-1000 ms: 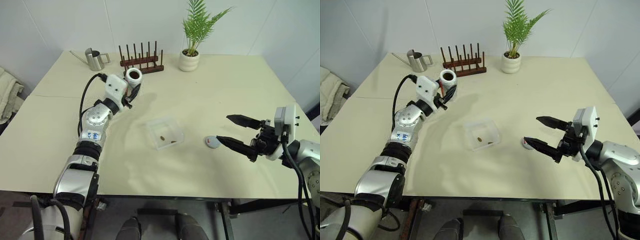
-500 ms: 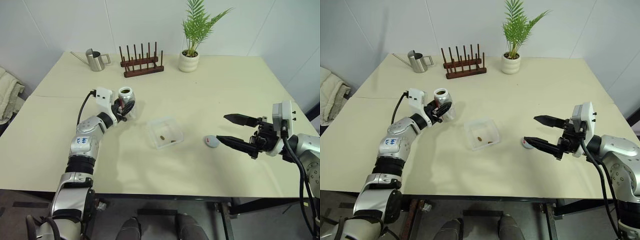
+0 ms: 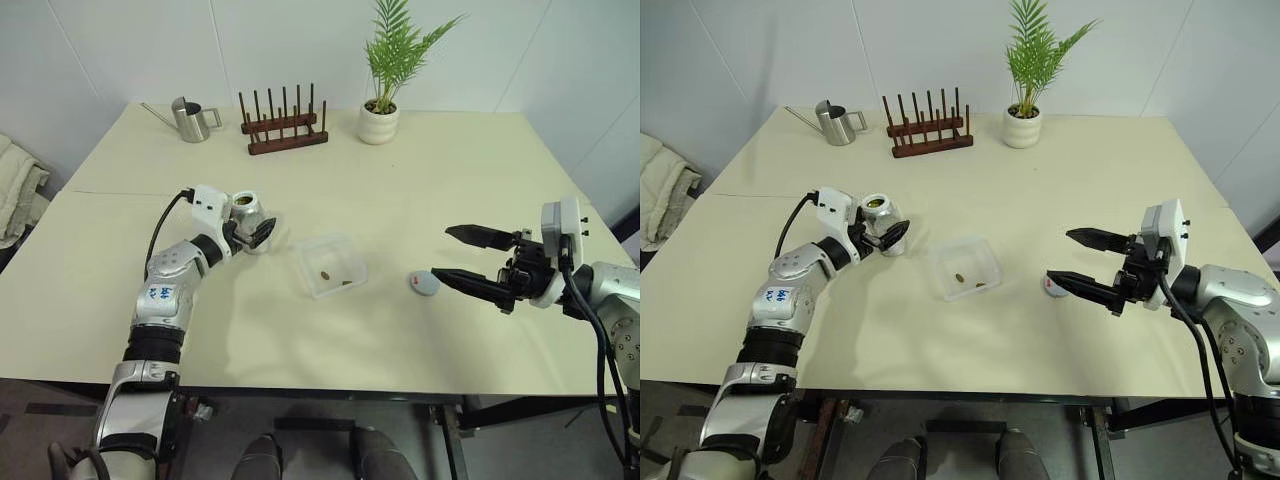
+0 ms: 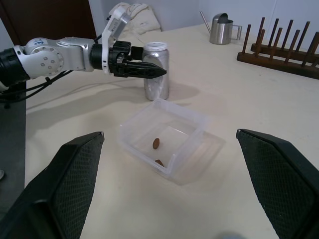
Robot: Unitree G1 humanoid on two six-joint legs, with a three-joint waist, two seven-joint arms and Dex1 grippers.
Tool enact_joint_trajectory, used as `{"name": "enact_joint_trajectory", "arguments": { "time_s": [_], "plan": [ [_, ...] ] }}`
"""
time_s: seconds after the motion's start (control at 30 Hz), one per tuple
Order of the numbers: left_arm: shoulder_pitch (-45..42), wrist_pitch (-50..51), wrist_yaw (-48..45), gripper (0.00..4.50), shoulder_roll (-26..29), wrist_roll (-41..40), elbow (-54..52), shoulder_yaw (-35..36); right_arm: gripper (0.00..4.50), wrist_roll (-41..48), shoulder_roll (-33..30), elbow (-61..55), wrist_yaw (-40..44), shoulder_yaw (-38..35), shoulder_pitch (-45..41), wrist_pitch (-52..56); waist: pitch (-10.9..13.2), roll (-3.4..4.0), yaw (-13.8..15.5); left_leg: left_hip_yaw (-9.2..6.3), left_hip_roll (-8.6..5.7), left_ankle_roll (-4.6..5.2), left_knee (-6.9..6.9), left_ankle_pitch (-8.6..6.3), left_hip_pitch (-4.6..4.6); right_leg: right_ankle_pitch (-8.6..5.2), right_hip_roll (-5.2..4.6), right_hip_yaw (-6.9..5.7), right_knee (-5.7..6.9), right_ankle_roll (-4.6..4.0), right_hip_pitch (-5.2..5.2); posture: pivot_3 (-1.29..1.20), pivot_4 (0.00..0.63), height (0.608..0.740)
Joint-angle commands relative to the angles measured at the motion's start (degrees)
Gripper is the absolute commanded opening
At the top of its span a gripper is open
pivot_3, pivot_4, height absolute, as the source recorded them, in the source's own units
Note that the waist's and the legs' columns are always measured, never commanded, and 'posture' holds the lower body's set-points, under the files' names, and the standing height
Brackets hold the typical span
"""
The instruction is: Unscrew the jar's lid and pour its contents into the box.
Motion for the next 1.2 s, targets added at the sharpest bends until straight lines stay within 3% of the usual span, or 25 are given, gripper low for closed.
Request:
{"name": "enact_joint_trajectory", "arguments": {
  "time_s": [0.03,0.57,0.67,0.9,1.0,1.2],
  "plan": [
    [1.54,1.66,-0.30,4.49,2.02,0.31,-5.77,0.53,4.50,0.01,-0.98,-0.64,0.32,-0.28,-1.08,0.05,0.00,0.00,-0.08,0.00,0.00,0.00,-0.01,0.00,0.00,0.00,0.00,0.00,-0.01,0.00,0.00,0.00,0.150,0.740],
    [9.51,11.98,-6.35,4.49,9.51,-2.76,-18.33,2.04,4.50,-0.31,-2.04,-1.05,0.52,-0.70,-1.99,1.69,0.00,0.00,-0.03,0.02,0.02,0.00,-0.03,0.00,-0.01,-0.03,0.00,0.00,-0.09,-0.06,0.00,0.00,0.150,0.740],
    [11.45,15.29,-11.94,4.49,13.93,-6.83,-19.39,5.04,4.50,0.21,-2.85,-1.74,0.56,-1.66,-1.60,2.54,0.00,0.01,-0.51,0.04,0.04,0.00,-0.06,-0.01,-0.02,-0.05,0.00,0.00,-0.12,-0.09,-0.02,0.00,0.150,0.740],
    [14.41,7.78,-31.61,4.49,22.75,-13.74,-16.43,10.20,4.50,0.21,-7.86,1.07,4.72,-3.85,-0.67,2.66,0.00,0.02,-0.94,0.07,0.07,0.00,-0.19,-0.01,-0.06,-0.33,-0.01,-0.02,-0.24,-0.60,-0.08,0.00,0.150,0.740],
    [17.94,0.10,-41.44,4.49,22.57,-16.98,-16.00,12.26,4.50,-0.57,-8.89,1.84,4.45,-3.79,-1.65,2.29,-0.01,0.03,-1.24,0.17,0.06,-0.01,-0.20,-0.02,-0.06,-0.55,-0.08,0.03,-0.42,-1.04,-0.03,0.00,0.150,0.740],
    [18.20,-5.87,-46.31,4.49,21.74,-17.91,-12.45,13.29,4.50,0.80,-8.44,-1.11,2.95,-5.21,0.49,3.93,-0.01,0.03,-1.24,0.22,0.12,0.00,-0.21,-0.03,-0.06,-0.55,-0.03,0.07,-0.40,-1.07,-0.06,0.00,0.150,0.740]
  ]
}}
